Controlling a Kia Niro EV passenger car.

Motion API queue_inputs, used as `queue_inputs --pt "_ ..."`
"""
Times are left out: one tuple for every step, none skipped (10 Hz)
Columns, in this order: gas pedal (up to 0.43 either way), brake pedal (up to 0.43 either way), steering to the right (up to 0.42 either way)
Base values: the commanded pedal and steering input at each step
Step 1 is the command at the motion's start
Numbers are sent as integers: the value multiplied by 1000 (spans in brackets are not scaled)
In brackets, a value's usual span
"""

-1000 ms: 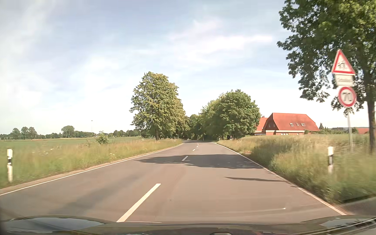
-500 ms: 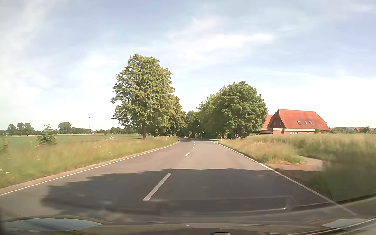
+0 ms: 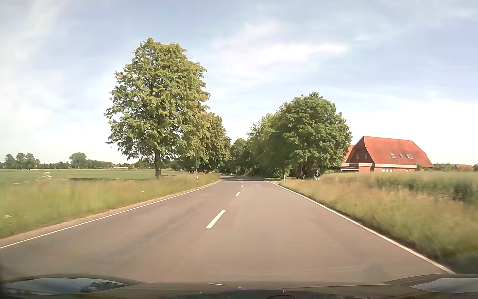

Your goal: Follow the waypoints while adhering to traffic rules and regulations

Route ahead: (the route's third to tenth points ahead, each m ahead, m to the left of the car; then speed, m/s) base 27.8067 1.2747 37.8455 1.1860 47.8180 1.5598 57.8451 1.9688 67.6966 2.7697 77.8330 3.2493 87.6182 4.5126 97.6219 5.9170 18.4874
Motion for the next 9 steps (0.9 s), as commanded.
queue_inputs --pt "0 226 2" --pt "0 220 1" --pt "0 220 0" --pt "0 213 -2" --pt "0 171 -2" --pt "0 91 -3" --pt "0 30 -4" --pt "0 0 -5" --pt "0 0 -5"
